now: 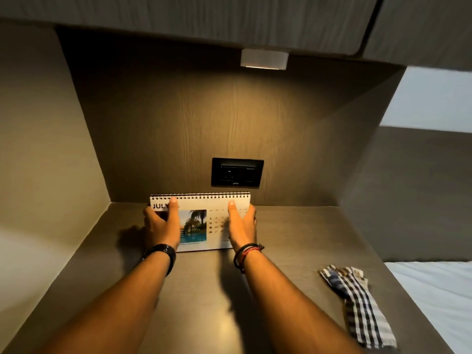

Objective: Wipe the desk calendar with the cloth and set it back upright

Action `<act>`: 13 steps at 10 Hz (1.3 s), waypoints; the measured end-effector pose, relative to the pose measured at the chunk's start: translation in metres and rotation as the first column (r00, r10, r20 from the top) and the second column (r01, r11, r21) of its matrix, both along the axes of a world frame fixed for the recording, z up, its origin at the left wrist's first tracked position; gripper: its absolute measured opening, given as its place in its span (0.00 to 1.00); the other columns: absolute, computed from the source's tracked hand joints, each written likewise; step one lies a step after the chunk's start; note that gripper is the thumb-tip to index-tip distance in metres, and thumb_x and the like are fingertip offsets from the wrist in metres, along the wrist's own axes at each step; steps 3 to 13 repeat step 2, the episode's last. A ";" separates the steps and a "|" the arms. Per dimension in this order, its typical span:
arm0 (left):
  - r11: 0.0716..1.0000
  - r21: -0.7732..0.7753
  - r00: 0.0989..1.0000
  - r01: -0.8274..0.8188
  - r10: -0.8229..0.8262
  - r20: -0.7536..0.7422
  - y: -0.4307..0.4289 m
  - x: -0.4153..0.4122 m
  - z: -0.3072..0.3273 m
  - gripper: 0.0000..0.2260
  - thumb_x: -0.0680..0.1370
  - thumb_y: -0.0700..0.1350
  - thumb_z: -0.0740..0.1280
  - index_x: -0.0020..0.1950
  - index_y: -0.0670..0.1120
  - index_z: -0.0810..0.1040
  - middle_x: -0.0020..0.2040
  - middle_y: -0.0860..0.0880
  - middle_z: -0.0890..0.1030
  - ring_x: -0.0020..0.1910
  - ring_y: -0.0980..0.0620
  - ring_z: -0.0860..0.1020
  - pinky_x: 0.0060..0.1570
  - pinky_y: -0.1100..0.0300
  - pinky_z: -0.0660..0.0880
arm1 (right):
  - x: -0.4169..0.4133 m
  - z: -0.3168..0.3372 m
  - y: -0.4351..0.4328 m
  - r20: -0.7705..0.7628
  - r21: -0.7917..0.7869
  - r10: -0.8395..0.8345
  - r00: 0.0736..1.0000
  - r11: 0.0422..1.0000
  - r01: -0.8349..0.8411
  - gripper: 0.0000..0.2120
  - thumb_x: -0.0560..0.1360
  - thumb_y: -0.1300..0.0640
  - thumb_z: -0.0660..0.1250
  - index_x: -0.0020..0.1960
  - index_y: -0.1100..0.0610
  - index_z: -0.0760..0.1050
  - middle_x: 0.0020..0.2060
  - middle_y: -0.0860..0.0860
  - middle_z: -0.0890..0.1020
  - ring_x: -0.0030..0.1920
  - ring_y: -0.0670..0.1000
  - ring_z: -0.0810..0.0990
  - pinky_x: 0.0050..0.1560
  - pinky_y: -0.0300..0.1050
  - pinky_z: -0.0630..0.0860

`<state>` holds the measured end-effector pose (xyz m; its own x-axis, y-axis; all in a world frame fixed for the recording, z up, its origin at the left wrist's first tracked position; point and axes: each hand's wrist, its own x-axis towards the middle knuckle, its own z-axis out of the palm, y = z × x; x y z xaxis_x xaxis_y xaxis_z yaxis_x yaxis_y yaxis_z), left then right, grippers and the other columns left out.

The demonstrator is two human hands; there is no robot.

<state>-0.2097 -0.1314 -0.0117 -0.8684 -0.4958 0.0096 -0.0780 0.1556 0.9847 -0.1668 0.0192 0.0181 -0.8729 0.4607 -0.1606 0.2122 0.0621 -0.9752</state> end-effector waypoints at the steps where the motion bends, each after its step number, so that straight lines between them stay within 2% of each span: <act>1: 0.998 -0.066 1.000 -0.001 0.000 -0.018 -0.014 -0.009 0.000 0.20 0.72 0.65 0.61 0.51 0.52 0.64 0.52 0.47 0.73 0.44 0.46 0.71 0.41 0.52 0.65 | -0.002 -0.007 -0.011 -0.027 0.002 0.022 0.999 1.000 -0.022 0.29 0.74 0.40 0.61 0.71 0.48 0.59 0.65 0.54 0.74 0.62 0.58 0.76 0.63 0.63 0.74; 2: 0.987 -0.157 0.999 0.029 -0.032 -0.016 -0.021 -0.005 0.002 0.30 0.70 0.67 0.61 0.63 0.48 0.65 0.65 0.43 0.69 0.59 0.41 0.70 0.53 0.46 0.68 | 0.000 -0.007 -0.009 -0.015 0.117 -0.018 1.000 0.993 0.019 0.37 0.74 0.38 0.60 0.76 0.47 0.48 0.72 0.56 0.68 0.70 0.60 0.69 0.69 0.64 0.67; 13: 0.987 -0.157 0.999 0.029 -0.032 -0.016 -0.021 -0.005 0.002 0.30 0.70 0.67 0.61 0.63 0.48 0.65 0.65 0.43 0.69 0.59 0.41 0.70 0.53 0.46 0.68 | 0.000 -0.007 -0.009 -0.015 0.117 -0.018 1.000 0.993 0.019 0.37 0.74 0.38 0.60 0.76 0.47 0.48 0.72 0.56 0.68 0.70 0.60 0.69 0.69 0.64 0.67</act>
